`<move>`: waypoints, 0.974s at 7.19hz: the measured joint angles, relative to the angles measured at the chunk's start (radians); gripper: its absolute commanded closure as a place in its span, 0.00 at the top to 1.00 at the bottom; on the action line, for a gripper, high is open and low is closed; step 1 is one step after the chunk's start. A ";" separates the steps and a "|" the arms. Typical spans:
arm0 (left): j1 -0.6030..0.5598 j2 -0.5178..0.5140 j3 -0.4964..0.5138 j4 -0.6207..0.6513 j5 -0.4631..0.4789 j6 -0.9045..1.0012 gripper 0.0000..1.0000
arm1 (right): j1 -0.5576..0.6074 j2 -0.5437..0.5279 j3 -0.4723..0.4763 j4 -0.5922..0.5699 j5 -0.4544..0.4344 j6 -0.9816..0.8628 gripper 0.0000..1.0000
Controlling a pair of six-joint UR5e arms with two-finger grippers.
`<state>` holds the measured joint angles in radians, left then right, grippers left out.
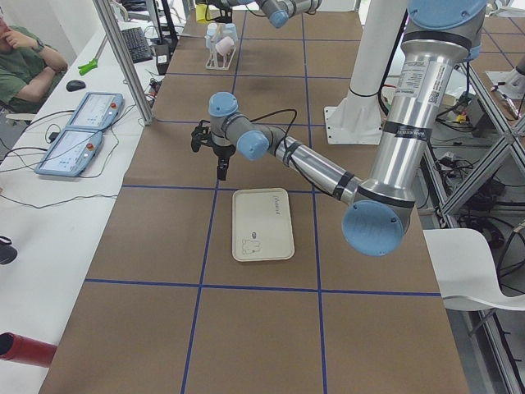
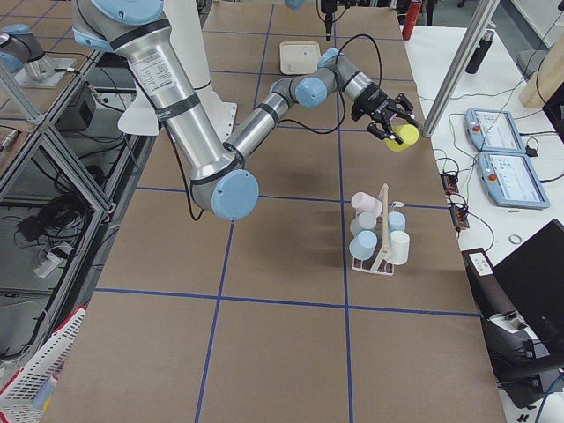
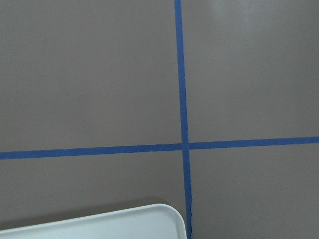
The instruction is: Transfer IKEA cup to right arm and place on rack
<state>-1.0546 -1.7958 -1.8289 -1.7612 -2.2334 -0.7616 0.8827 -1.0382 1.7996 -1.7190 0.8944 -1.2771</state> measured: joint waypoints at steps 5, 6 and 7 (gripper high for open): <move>0.001 0.011 -0.001 -0.004 -0.001 -0.001 1.00 | -0.010 -0.001 -0.168 0.016 -0.164 -0.006 0.45; 0.002 0.011 -0.001 -0.004 -0.002 -0.001 1.00 | -0.012 -0.001 -0.200 0.035 -0.181 -0.004 0.45; 0.002 0.012 -0.001 -0.004 -0.002 -0.001 1.00 | -0.014 -0.002 -0.246 0.078 -0.197 0.001 0.45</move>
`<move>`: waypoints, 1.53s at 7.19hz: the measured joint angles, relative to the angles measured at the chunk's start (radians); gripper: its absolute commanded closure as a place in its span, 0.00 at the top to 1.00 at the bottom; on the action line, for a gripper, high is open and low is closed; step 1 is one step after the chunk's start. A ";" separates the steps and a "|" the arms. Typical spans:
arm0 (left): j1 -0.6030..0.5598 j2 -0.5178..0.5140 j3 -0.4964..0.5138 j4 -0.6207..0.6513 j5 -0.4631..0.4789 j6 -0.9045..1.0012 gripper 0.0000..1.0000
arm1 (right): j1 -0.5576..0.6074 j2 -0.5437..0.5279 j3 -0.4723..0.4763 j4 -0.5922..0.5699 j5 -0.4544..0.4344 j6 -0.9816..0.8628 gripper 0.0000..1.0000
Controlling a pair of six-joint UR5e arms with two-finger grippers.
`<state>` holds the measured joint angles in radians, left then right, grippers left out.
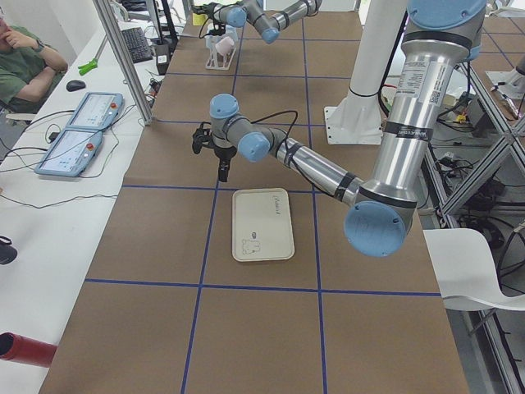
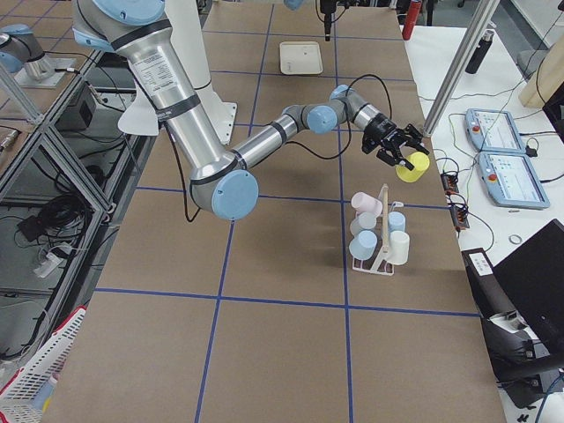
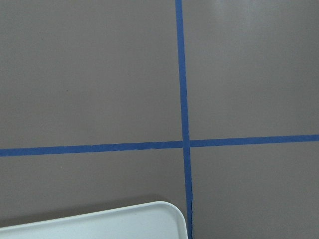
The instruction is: Transfer IKEA cup to right arm and place on rack
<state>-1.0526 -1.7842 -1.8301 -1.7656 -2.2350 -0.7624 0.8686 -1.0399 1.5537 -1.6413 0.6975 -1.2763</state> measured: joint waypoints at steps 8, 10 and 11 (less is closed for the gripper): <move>0.003 0.000 0.009 -0.001 0.000 0.000 1.00 | -0.043 -0.058 -0.129 0.133 -0.116 0.018 0.49; 0.003 0.000 0.012 -0.001 0.000 0.000 1.00 | -0.056 -0.076 -0.130 0.133 -0.125 0.022 0.49; 0.003 0.000 0.013 -0.002 0.000 0.000 1.00 | -0.060 -0.078 -0.130 0.133 -0.128 0.024 0.50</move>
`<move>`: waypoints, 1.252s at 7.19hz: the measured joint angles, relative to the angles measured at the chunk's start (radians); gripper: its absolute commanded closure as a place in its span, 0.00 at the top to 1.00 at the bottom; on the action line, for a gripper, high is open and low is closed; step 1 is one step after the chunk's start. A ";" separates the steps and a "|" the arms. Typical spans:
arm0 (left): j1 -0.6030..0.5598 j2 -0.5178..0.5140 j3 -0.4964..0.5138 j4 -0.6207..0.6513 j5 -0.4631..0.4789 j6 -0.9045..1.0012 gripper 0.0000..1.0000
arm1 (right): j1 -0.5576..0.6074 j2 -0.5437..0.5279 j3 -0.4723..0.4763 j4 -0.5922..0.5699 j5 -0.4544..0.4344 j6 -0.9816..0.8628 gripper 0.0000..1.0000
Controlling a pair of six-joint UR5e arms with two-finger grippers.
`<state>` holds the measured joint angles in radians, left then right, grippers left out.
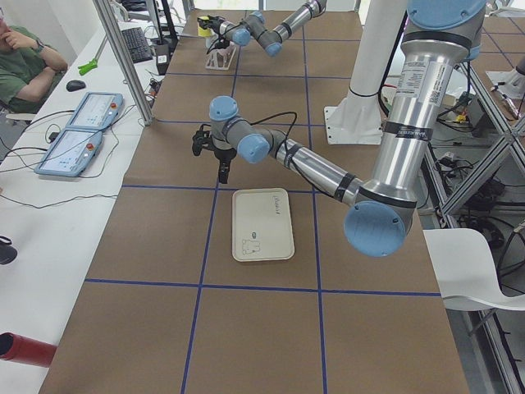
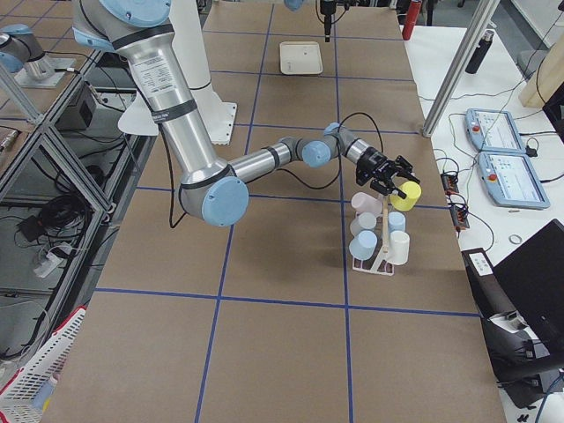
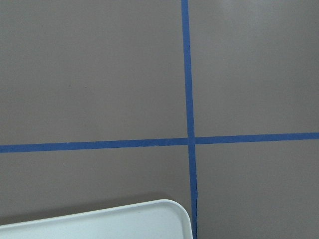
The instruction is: Transfer IKEA cup to right arm and place on rack
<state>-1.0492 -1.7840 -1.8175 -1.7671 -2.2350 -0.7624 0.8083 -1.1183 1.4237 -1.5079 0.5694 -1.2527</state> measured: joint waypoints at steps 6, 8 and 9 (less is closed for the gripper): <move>0.001 0.000 0.003 0.000 0.001 0.000 1.00 | -0.008 0.002 0.000 -0.001 0.000 -0.009 0.98; 0.001 0.000 0.003 0.000 0.000 0.000 1.00 | -0.009 0.003 0.001 -0.001 0.001 -0.007 0.99; 0.001 0.000 0.002 0.000 0.000 0.000 1.00 | -0.009 0.007 0.010 0.002 0.008 -0.004 0.99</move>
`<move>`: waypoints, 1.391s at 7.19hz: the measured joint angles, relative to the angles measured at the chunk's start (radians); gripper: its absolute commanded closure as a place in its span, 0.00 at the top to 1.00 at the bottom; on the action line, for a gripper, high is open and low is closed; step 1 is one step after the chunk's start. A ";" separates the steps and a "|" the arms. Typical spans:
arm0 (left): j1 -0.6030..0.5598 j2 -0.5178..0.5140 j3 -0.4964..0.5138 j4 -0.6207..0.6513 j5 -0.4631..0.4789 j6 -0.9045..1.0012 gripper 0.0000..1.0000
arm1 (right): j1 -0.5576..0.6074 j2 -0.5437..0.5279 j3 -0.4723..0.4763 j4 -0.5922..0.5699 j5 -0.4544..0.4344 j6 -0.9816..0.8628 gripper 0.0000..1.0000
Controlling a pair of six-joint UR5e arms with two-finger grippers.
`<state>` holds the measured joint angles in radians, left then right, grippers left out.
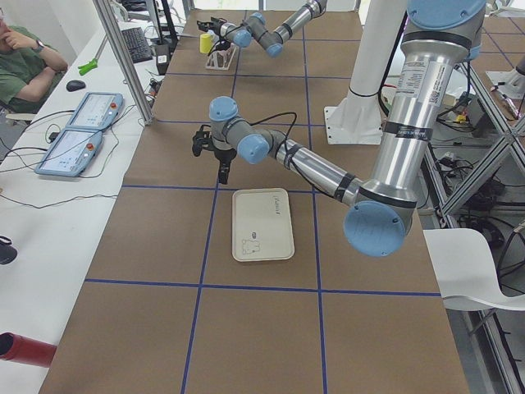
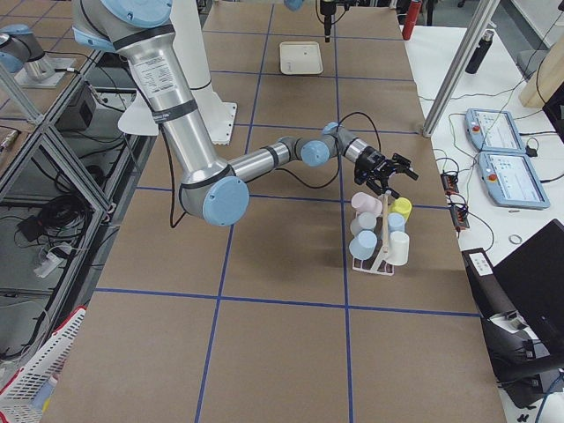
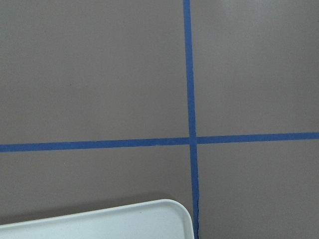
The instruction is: Transfer IKEA cup to right arm and place on rack
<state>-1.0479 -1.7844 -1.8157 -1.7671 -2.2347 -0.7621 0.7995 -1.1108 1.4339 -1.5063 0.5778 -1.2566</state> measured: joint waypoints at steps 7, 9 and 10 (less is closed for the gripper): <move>-0.135 0.000 -0.010 0.157 0.014 0.365 1.00 | 0.127 -0.004 0.231 0.061 0.664 0.713 0.99; -0.247 0.051 0.000 0.231 0.011 0.593 1.00 | 0.180 0.002 0.250 0.062 0.896 1.037 0.99; -0.305 0.084 0.006 0.243 0.007 0.681 1.00 | 0.219 0.009 0.253 0.063 1.009 1.160 0.99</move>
<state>-1.3525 -1.7009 -1.8092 -1.5244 -2.2279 -0.0815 1.0188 -1.1018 1.6868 -1.4436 1.5873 -0.0963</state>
